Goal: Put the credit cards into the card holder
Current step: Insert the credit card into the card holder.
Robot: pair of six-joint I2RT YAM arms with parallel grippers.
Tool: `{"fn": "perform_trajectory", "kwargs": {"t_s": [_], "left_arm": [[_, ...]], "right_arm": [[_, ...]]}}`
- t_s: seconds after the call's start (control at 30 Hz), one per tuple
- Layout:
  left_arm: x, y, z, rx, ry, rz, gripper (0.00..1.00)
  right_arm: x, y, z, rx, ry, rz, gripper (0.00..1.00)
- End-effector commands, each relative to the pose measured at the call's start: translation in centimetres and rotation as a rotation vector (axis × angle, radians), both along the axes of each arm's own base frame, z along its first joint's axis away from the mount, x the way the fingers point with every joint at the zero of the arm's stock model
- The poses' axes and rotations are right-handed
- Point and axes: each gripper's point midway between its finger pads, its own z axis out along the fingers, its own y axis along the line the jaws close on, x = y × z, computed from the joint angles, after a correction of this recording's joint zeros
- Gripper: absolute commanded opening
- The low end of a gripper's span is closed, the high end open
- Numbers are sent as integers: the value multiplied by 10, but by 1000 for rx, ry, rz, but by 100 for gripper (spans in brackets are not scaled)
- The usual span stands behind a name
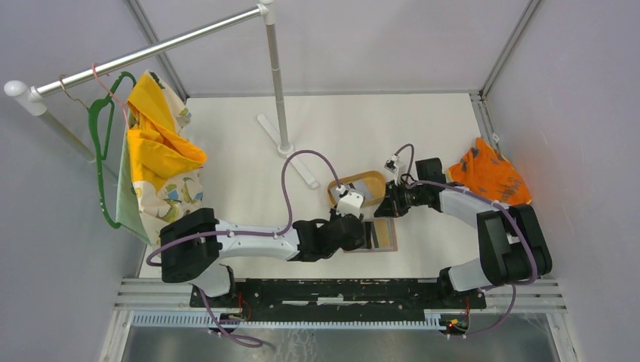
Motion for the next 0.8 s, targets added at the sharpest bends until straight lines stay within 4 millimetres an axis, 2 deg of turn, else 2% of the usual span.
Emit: {"fn": "perform_trajectory", "kwargs": {"t_s": [0.0,0.03,0.1,0.23,0.37,0.6,0.77], "left_arm": [[20,11,6,-51,-12,30,36],[21,18,-2,-40,8,36,32],[25,21,-5,-65,21,42,27],[32,33,-19,-35,43,74,17],[34,35,-29,-19,62,75,15],[31,28,-41,-6,90,49,15],[28,24,-50,-2,115,36,15]], "right_arm": [[10,10,-3,-82,-150,45,8],[9,14,-5,-107,-160,57,6],[11,16,-8,-155,-182,68,3],[12,9,-15,-213,-195,54,1],[8,3,-22,-253,-203,61,0],[-4,9,-30,-253,-163,104,0],[-2,15,-18,-222,-199,114,0]]}}
